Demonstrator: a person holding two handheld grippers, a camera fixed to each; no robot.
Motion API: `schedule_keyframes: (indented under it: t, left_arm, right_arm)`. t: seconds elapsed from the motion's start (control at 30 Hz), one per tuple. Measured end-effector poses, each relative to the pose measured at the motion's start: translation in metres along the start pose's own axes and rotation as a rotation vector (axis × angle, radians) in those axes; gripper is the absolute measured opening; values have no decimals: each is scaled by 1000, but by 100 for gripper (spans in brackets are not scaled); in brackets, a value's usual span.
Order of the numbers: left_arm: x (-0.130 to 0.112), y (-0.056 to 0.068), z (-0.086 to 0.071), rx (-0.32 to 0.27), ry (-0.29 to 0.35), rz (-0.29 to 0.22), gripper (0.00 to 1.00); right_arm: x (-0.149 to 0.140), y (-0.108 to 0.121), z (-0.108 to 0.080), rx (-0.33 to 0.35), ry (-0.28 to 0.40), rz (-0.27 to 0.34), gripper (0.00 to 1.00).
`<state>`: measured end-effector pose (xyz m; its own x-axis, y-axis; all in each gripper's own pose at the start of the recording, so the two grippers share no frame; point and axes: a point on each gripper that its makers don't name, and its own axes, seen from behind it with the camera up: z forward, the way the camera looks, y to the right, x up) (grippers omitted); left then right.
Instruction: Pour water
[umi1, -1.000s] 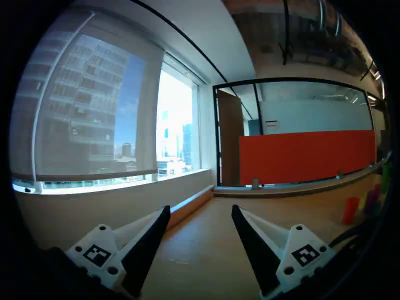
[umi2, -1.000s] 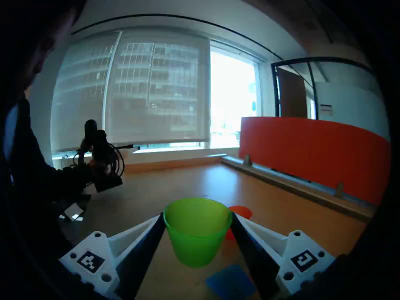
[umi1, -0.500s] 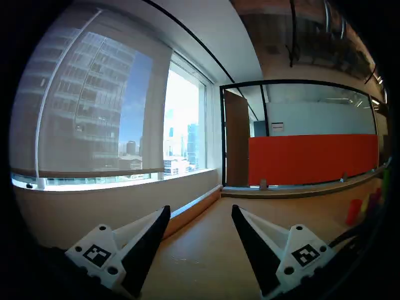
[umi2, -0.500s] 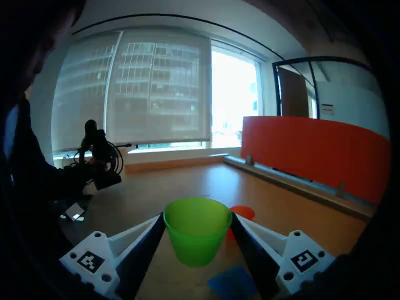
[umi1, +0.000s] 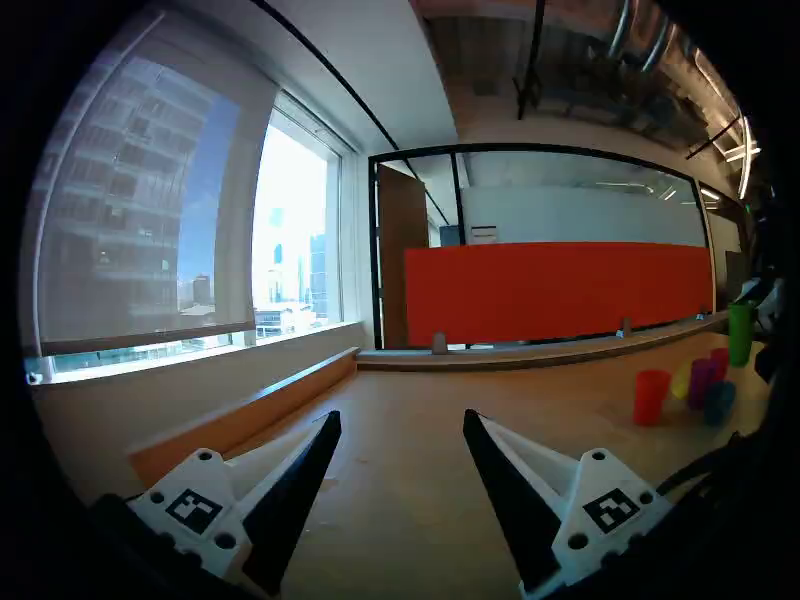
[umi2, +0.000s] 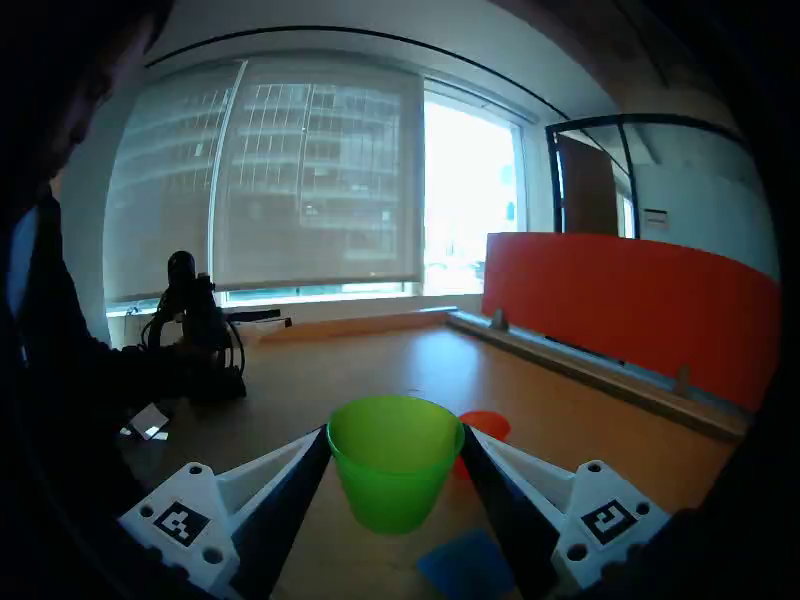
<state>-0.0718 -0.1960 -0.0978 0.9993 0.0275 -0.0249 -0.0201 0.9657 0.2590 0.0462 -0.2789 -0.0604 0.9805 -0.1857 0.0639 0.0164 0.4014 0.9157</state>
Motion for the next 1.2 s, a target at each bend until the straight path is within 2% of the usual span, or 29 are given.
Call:
schedule_keyframes:
  t: [0.1,0.2,0.6,0.8,1.2]
  left_arm:
    - [-1,11,-1,-21,2,9,90]
    - [-5,17,-1,-31,-1,-1,90]
    - [-16,28,3,-45,-14,-19,90]
    - [-18,28,4,-49,-14,-39,90]
    - [-20,28,5,-47,-15,-40,91]
  right_arm:
    - [0,1,-1,-1,3,2,95]
    - [0,1,-1,-2,6,6,95]
    - [-1,0,-2,-3,7,8,95]
    - [-1,0,-2,-5,6,9,95]
    - [6,-11,-1,7,32,11,95]
